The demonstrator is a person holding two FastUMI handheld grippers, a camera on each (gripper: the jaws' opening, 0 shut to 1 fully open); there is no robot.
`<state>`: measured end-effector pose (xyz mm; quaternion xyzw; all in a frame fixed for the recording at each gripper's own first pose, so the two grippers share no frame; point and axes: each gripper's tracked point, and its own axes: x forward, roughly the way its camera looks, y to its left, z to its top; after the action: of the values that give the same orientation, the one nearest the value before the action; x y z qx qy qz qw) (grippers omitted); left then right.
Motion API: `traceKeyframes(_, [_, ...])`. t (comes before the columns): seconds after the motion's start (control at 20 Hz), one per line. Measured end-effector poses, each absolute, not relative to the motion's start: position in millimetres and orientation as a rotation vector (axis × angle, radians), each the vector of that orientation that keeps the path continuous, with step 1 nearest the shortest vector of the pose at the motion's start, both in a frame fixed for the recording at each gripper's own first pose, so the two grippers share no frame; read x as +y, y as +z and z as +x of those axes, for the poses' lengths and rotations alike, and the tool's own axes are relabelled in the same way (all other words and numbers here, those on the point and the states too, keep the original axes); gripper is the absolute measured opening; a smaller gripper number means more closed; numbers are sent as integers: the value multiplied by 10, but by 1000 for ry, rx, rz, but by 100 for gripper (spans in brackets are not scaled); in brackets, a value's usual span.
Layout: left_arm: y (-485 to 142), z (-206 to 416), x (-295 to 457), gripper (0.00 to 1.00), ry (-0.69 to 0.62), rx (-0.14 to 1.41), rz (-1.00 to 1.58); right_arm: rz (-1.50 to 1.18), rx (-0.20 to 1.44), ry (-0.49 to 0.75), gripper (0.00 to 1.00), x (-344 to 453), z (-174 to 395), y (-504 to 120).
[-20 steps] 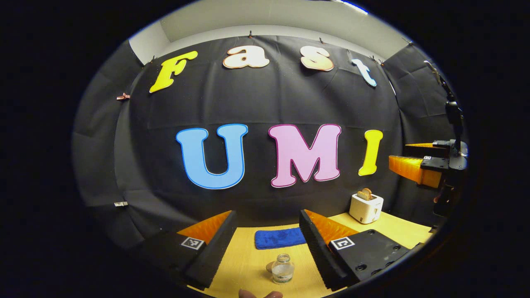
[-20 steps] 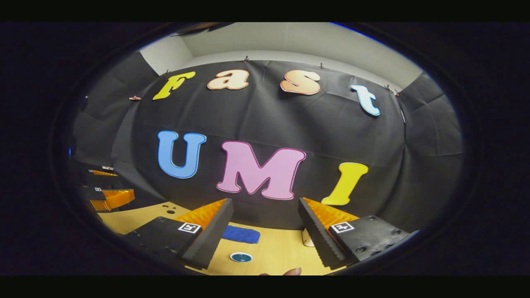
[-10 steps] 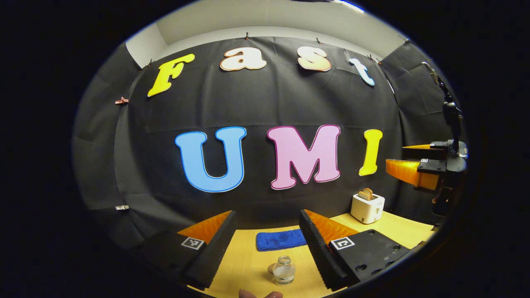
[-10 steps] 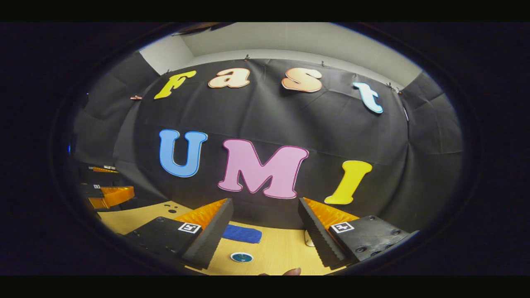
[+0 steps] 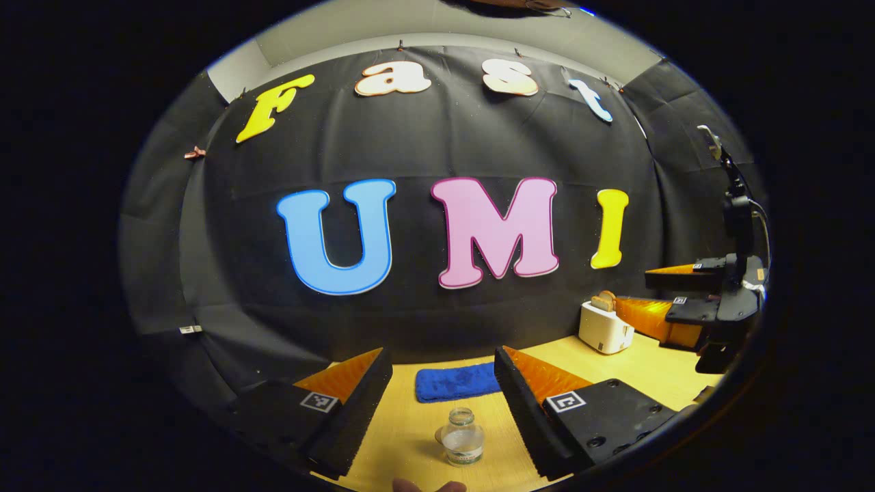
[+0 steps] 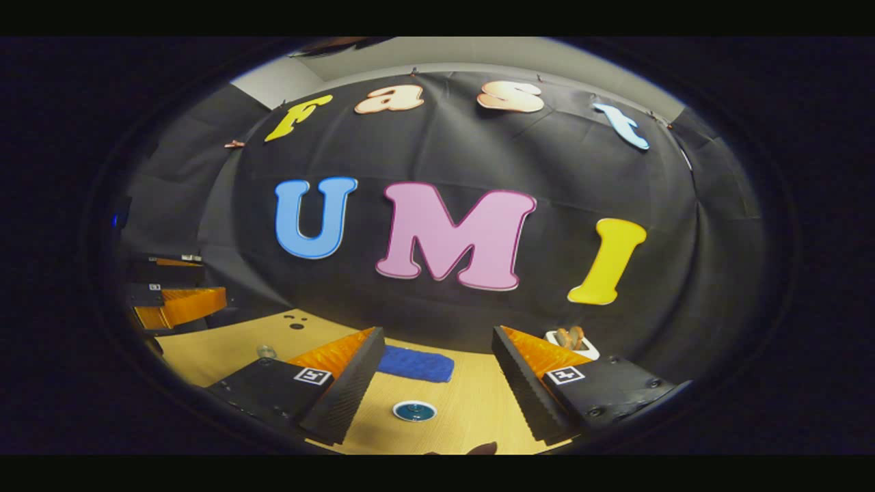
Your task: Open the teacup lid with one hand, grasp the water bottle and pour water into the teacup with the other hand; after pouring, place the water bottle on the coaster and then close the teacup lid.
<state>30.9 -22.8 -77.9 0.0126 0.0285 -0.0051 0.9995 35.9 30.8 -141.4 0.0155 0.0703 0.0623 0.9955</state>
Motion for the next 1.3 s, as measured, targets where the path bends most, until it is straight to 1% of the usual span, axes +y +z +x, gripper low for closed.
traceKeyframes(0.3, [-1733,433,-361,94,3,115,28,58,200,160,98,495,502,-2485])
traceKeyframes(0.35, [-1910,452,-381,99,4,128,33,64,209,162,98,516,524,-2672])
traceKeyframes(0.4, [-2099,463,-403,94,4,144,34,70,216,164,98,540,541,-2845])
traceKeyframes(0.6, [-2718,463,-427,97,23,206,48,56,263,175,97,582,674,-3450])
traceKeyframes(0.7, [-2904,471,-445,97,19,224,47,68,308,198,96,632,725,-3697])
traceKeyframes(0.85, [-3091,537,-450,97,19,248,23,83,356,215,79,717,805,-3911])
traceKeyframes(1.0, [-3165,592,-448,97,23,248,14,104,395,239,74,777,798,-4058])
traceKeyframes(1.1, [-3193,631,-460,97,20,247,21,135,425,263,62,855,766,-4108])
traceKeyframes(1.15, [-3203,650,-473,97,16,248,19,136,414,263,51,830,757,-4042])
traceKeyframes(1.2, [-3213,658,-469,98,13,247,17,134,416,255,50,809,793,-4069])
traceKeyframes(1.25, [-3213,673,-466,97,14,246,16,146,419,267,32,826,775,-4039])
traceKeyframes(1.3, [-3226,678,-464,97,14,245,17,151,420,265,31,838,767,-4034])
